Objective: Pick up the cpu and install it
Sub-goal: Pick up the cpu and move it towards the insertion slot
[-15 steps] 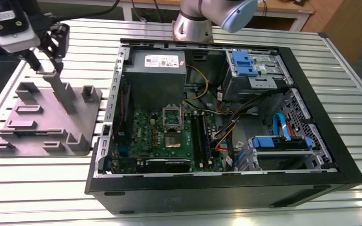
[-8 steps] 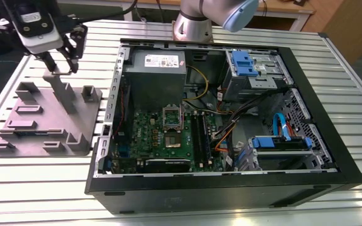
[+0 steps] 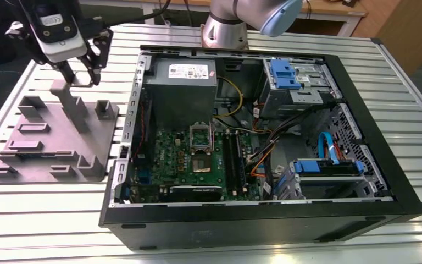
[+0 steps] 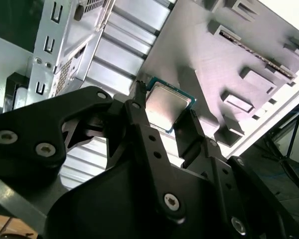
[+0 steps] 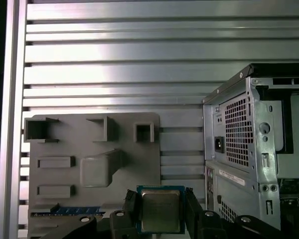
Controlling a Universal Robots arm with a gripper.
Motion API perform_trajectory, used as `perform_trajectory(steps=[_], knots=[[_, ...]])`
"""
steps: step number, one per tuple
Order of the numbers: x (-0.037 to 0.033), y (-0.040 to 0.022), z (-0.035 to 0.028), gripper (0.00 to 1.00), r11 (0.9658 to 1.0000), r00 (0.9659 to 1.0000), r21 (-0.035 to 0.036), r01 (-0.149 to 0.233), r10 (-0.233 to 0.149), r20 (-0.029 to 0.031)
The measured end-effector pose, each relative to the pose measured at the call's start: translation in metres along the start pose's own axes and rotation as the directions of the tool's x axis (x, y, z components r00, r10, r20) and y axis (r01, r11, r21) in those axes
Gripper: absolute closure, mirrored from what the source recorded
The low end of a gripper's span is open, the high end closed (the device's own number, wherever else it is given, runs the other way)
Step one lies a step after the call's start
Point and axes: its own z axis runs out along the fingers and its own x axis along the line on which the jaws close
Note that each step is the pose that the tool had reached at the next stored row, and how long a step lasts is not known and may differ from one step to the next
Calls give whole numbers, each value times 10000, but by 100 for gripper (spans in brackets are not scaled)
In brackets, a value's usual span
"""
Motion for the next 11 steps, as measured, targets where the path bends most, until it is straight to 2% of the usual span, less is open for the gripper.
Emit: perform_trajectory(steps=[3,5,11], knots=[[0,9,-99,53,10000,10000,-29,1,-1,0],[0,13,-143,53,10000,10000,-47,2,-2,-2],[-10,13,-145,53,10000,10000,-52,3,-3,-3]])
